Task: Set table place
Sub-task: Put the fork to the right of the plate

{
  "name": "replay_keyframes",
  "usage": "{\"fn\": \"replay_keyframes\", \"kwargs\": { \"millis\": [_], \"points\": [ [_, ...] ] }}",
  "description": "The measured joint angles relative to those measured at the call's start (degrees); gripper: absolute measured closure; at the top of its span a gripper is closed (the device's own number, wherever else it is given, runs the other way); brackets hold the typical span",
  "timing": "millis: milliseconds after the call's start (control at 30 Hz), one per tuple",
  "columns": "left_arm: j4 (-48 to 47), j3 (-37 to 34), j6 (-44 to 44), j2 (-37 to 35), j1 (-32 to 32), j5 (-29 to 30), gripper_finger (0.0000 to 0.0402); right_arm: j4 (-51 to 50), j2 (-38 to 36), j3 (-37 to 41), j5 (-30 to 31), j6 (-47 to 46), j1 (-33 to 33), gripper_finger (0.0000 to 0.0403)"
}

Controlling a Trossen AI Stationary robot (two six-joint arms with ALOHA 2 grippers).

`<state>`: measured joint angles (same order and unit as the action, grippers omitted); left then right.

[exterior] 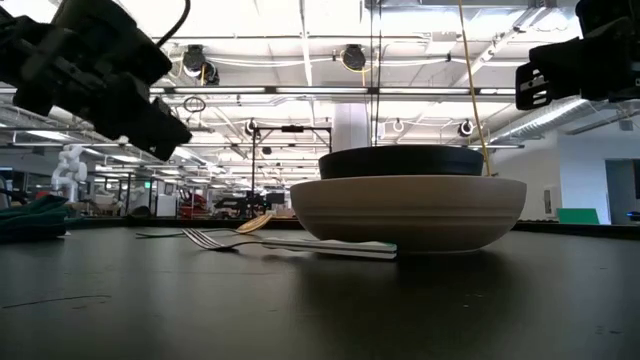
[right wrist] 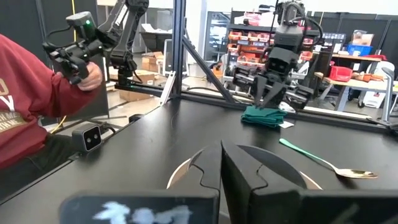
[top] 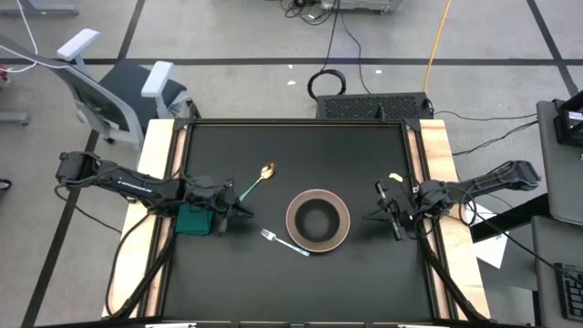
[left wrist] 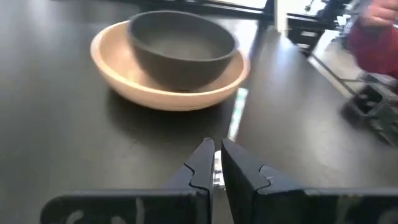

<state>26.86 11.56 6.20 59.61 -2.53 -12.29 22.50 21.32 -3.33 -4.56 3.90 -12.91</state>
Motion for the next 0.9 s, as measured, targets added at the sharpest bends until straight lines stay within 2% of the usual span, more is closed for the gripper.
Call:
{"fn": "replay_keyframes", "kwargs": {
  "millis": [100, 267, 533, 733, 900],
  "points": [
    [-0.85, 1.11, -0.06, 0.00, -2.25, 1.01, 0.0369, 0.00, -0.02, 0.00, 0.00, 0.02, 0.00, 0.0403],
    [-1.89, 4.39, 0.06, 3.43, -4.53, 6.30, 0.0369, 0.02, -0.03, 0.00, 0.02, 0.02, 0.04, 0.0403],
    [-4.99, 13.61, -0.01, 17.71, -4.76, 4.36, 0.0360, 0.04, -0.04, 0.00, 0.02, 0.00, 0.04, 0.0403],
    [-12.42, 22.12, -2.35, 27.96, -6.43, 1.74, 0.0299, -0.01, -0.02, 0.00, 0.02, -0.14, 0.04, 0.0403],
    [-22.84, 29.35, -3.73, 29.38, -7.80, 1.71, 0.0239, -0.22, -0.02, 0.00, 0.02, -0.15, 0.04, 0.0403]
  ]
}}
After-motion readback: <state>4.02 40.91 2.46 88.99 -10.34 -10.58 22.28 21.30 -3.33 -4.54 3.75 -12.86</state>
